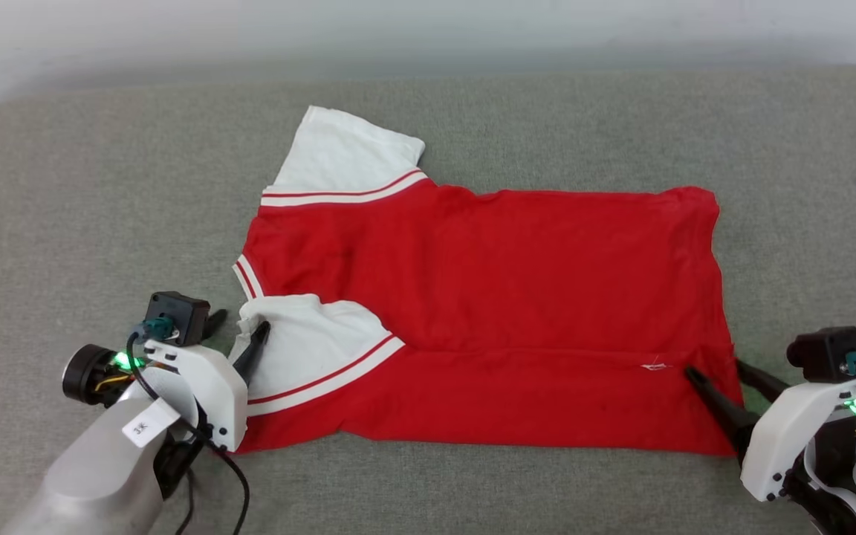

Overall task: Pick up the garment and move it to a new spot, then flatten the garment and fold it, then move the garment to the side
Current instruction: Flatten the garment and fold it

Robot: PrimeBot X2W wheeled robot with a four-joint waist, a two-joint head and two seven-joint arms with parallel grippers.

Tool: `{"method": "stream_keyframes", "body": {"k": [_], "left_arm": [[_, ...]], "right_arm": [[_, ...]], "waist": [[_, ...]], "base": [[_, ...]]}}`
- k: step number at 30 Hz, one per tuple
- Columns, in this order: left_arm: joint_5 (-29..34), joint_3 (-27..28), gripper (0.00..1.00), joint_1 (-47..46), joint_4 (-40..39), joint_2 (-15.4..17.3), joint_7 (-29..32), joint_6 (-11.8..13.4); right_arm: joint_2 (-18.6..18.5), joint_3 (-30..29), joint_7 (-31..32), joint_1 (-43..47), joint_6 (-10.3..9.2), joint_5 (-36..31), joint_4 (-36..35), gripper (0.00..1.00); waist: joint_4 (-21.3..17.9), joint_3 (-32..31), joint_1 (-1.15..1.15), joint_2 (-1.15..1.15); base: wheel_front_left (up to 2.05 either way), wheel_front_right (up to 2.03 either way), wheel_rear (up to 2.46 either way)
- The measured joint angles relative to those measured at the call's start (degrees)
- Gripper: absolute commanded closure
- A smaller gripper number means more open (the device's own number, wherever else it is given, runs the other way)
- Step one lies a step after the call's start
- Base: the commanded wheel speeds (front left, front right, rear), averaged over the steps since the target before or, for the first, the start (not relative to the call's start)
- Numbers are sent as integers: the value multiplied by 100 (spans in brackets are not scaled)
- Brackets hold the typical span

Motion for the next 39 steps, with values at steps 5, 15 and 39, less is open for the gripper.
{"method": "stream_keyframes", "body": {"k": [5,15,39], "left_arm": [[124,-114,0,-230,-45,125,-46,-22],[-503,-361,0,-708,-961,565,1980,-92],[-1916,-1189,0,-475,-1345,967,4726,-99]], "right_arm": [[-66,-178,-234,266,0,10,-203,0],[-83,-626,-35,778,0,-169,-891,0],[199,-802,316,842,0,-398,-1213,0]], "waist": [[92,-297,0,0],[375,-700,-1,0],[104,-381,-1,0]], "base": [[0,0,0],[0,0,0],[0,0,0]]}}
